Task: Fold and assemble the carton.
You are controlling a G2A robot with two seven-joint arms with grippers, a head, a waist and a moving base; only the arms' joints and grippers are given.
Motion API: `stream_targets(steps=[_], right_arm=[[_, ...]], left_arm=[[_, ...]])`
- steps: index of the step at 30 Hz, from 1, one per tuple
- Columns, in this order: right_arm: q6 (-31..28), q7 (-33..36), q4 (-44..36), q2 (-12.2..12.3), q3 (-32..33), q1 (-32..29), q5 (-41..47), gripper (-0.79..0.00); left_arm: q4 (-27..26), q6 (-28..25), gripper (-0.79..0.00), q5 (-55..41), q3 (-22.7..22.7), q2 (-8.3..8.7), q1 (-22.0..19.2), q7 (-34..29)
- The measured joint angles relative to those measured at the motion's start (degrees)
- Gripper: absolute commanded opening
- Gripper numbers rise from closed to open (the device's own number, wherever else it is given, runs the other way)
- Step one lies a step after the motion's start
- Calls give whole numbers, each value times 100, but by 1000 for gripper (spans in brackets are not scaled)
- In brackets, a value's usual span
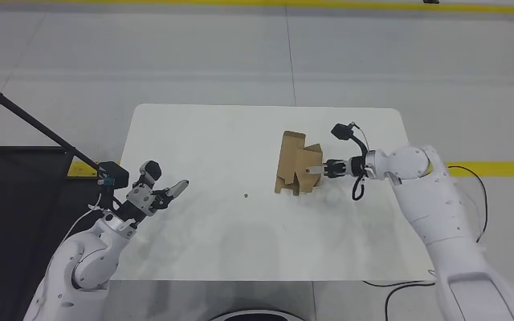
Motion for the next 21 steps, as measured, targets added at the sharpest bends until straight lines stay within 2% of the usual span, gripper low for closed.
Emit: stream_targets(steps=[14,17,21], right_arm=[[-400,-27,1060,-262,-544,525,326,0],[-461,-35,1213,-298,-605,596,370,-95],[-531,-33,1372,-339,-676,667,419,-311]], left_arm=[[0,0,0,0,0,0,0,0],[0,0,0,0,0,0,0,0],[0,0,0,0,0,0,0,0]])
